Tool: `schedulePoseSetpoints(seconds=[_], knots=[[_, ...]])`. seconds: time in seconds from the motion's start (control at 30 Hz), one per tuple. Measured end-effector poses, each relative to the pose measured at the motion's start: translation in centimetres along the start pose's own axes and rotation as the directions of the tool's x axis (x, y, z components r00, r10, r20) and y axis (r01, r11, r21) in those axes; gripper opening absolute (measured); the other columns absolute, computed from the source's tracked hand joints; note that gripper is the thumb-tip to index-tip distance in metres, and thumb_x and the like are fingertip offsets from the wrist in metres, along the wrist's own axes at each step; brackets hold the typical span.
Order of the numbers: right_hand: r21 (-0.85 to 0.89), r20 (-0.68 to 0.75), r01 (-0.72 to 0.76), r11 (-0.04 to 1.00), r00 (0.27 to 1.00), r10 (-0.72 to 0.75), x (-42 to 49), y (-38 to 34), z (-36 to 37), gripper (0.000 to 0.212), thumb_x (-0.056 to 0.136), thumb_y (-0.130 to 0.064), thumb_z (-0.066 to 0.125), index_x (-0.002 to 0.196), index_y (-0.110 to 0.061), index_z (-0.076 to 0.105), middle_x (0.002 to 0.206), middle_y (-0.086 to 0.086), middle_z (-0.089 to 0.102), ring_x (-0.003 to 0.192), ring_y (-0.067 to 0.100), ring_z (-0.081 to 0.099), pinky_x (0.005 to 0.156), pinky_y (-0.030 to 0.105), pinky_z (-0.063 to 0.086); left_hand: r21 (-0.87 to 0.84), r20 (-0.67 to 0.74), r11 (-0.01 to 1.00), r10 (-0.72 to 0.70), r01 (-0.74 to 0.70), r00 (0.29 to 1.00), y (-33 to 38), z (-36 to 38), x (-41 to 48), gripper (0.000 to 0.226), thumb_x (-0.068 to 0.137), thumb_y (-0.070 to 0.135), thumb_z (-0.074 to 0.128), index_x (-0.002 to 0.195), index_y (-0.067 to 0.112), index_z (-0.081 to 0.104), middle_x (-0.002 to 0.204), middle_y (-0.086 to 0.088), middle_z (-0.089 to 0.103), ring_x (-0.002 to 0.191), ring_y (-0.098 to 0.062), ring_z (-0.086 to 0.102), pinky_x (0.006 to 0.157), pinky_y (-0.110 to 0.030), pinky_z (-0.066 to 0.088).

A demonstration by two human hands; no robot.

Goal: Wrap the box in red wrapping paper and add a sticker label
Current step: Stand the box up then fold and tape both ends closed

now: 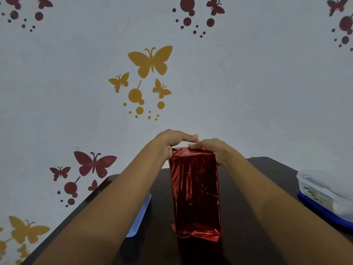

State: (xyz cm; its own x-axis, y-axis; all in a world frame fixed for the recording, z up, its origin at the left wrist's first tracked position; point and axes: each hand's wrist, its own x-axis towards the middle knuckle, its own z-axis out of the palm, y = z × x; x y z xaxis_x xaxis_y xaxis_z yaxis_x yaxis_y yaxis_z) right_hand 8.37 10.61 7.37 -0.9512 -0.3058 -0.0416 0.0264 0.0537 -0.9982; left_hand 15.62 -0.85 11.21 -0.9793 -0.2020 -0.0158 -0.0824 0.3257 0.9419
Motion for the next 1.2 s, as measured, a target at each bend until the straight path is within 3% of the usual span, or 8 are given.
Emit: schedulePoseSetpoints(seconds=[0.1,0.17,0.23,0.3,0.53,0.8,1.07,1.2], knots=[[-0.012,-0.010,-0.009,1.000,1.000,0.009,0.3,0.1,0.0,0.022,0.075,-0.010,0.076,0.090,-0.003,0.062,0.077,0.009,0.062,0.060,0.022,0.060,0.063,0.034,0.052,-0.061,-0.037,0.997,-0.047,0.044,0.998,-0.5,-0.1,0.8,0.021,0.071,0.030,0.080,0.087,0.017,0.077,0.148,-0.013,0.034,0.139,-0.028,0.029,0.102,-0.033,0.036],[-0.020,-0.018,-0.017,1.000,1.000,0.017,0.4,0.1,0.0,0.015,0.079,-0.007,0.071,0.088,-0.002,0.060,0.071,0.009,0.060,0.054,0.021,0.058,0.057,0.031,0.050,-0.090,-0.031,0.994,-0.064,0.061,0.997,-1.1,-0.3,1.4,0.041,0.049,0.035,0.091,0.082,0.015,0.078,0.136,-0.011,0.045,0.131,-0.030,0.042,0.103,-0.044,0.042],[-0.020,-0.023,-0.022,1.000,1.000,0.021,0.5,0.1,0.0,0.012,0.079,-0.006,0.070,0.081,-0.002,0.059,0.066,0.009,0.058,0.046,0.020,0.056,0.051,0.028,0.048,-0.139,-0.008,0.987,-0.084,0.082,0.996,-1.5,-0.5,1.9,0.052,0.043,0.034,0.092,0.087,0.010,0.077,0.127,-0.013,0.055,0.112,-0.028,0.059,0.094,-0.046,0.050],[-0.024,-0.027,-0.022,0.999,0.999,0.021,0.6,0.2,0.0,0.013,0.078,-0.006,0.070,0.077,-0.003,0.057,0.066,0.009,0.058,0.048,0.021,0.056,0.052,0.028,0.049,-0.188,0.031,0.977,-0.094,0.098,0.995,-1.7,-0.6,1.9,0.029,0.067,0.024,0.083,0.087,0.006,0.073,0.106,-0.014,0.065,0.083,-0.025,0.065,0.083,-0.042,0.055],[-0.021,-0.008,-0.051,0.998,0.999,0.051,0.2,-0.1,-0.1,0.019,0.076,-0.009,0.074,0.072,-0.002,0.057,0.064,0.009,0.059,0.044,0.020,0.058,0.051,0.029,0.049,-0.303,0.112,0.942,-0.117,0.146,0.987,-2.3,-0.5,2.1,0.013,0.082,0.020,0.072,0.081,0.007,0.069,0.065,-0.009,0.068,0.051,-0.020,0.066,0.045,-0.030,0.055],[-0.051,-0.021,-0.064,0.997,0.998,0.063,0.8,0.1,-0.1,0.012,0.084,-0.007,0.064,0.076,-0.001,0.058,0.067,0.009,0.059,0.054,0.021,0.057,0.054,0.031,0.048,-0.285,0.125,0.946,-0.125,0.157,0.984,-2.3,-0.5,2.4,0.013,0.080,0.009,0.072,0.091,0.002,0.069,0.071,-0.011,0.069,0.051,-0.022,0.067,0.045,-0.032,0.055],[-0.093,-0.018,-0.051,0.994,0.999,0.049,1.3,0.0,-0.1,0.010,0.084,-0.007,0.062,0.076,-0.002,0.059,0.067,0.009,0.059,0.054,0.021,0.056,0.058,0.031,0.049,-0.281,-0.021,0.960,0.009,-0.014,1.000,-3.6,0.1,3.1,0.021,0.073,0.004,0.077,0.094,0.002,0.074,0.097,-0.016,0.071,0.084,-0.028,0.069,0.078,-0.038,0.057],[-0.022,0.013,-0.036,0.999,0.999,0.036,1.4,0.2,0.0,0.016,0.091,-0.016,0.060,0.083,-0.002,0.061,0.073,0.009,0.062,0.060,0.020,0.060,0.067,0.032,0.053,-0.282,-0.079,0.957,0.049,-0.070,0.996,-3.7,0.3,3.1,0.019,0.073,-0.001,0.076,0.091,0.001,0.071,0.089,-0.014,0.070,0.077,-0.024,0.068,0.070,-0.032,0.058]])
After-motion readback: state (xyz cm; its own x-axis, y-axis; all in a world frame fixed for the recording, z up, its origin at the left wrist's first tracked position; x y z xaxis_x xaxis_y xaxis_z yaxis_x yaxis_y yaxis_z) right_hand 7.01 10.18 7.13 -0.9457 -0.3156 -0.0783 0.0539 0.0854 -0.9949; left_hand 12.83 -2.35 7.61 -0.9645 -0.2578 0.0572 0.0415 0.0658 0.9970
